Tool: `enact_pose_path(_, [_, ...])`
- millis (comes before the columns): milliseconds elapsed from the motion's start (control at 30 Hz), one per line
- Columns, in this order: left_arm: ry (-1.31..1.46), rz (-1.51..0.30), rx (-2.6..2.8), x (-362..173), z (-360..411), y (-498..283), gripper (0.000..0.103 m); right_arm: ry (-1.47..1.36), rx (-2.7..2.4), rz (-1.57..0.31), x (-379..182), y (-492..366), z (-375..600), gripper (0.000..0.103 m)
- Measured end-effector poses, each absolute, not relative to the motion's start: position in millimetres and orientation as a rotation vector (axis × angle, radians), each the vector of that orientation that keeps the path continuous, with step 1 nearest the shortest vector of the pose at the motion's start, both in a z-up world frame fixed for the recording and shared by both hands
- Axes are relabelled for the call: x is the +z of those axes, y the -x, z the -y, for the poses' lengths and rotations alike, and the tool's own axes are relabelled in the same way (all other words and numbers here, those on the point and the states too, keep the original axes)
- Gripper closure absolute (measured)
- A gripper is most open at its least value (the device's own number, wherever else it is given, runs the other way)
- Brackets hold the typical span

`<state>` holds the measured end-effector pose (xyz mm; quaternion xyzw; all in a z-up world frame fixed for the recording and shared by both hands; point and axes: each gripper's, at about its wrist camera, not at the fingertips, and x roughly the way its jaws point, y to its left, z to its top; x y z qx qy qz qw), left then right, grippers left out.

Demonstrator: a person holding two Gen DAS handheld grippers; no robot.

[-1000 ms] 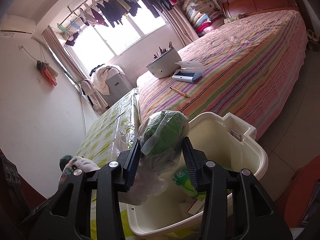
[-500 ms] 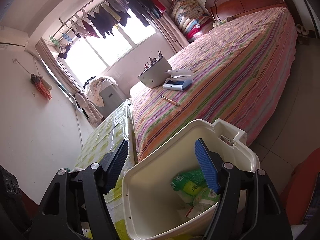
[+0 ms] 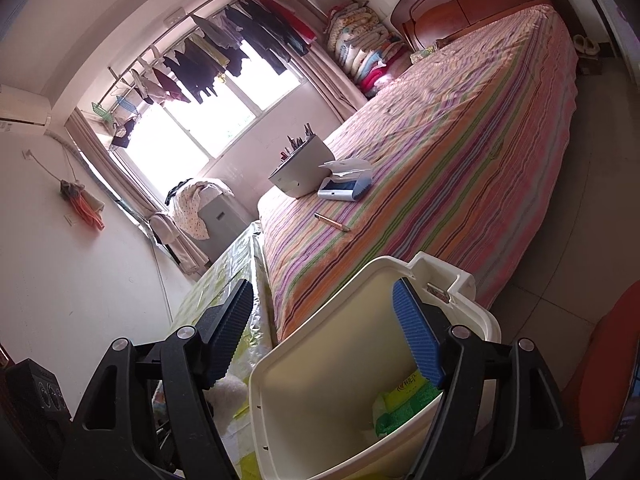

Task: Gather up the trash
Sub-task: 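Lower the white fluffy plush into the cream bin and open the left tool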

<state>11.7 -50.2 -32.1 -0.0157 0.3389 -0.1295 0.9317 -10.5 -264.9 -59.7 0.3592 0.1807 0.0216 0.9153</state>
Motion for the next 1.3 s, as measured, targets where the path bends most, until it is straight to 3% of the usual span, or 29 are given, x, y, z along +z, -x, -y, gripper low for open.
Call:
enact_pose_path(833, [-0.034,-0.716,-0.311,-35,89,-28,0.05,-0.808,0.03,-0.354,-65,11,280,0.029])
enact_pose_path(1100, [-0.049,-0.742,-0.303,-37,89,-29,0.029,-0.808,0.033,-0.357,-65,11,280,0.029])
enact_pose_path(1300, [-0.068,-0.712,-0.289,-33,86,-22,0.026,-0.8,0.037,-0.367,-65,10,277,0.029])
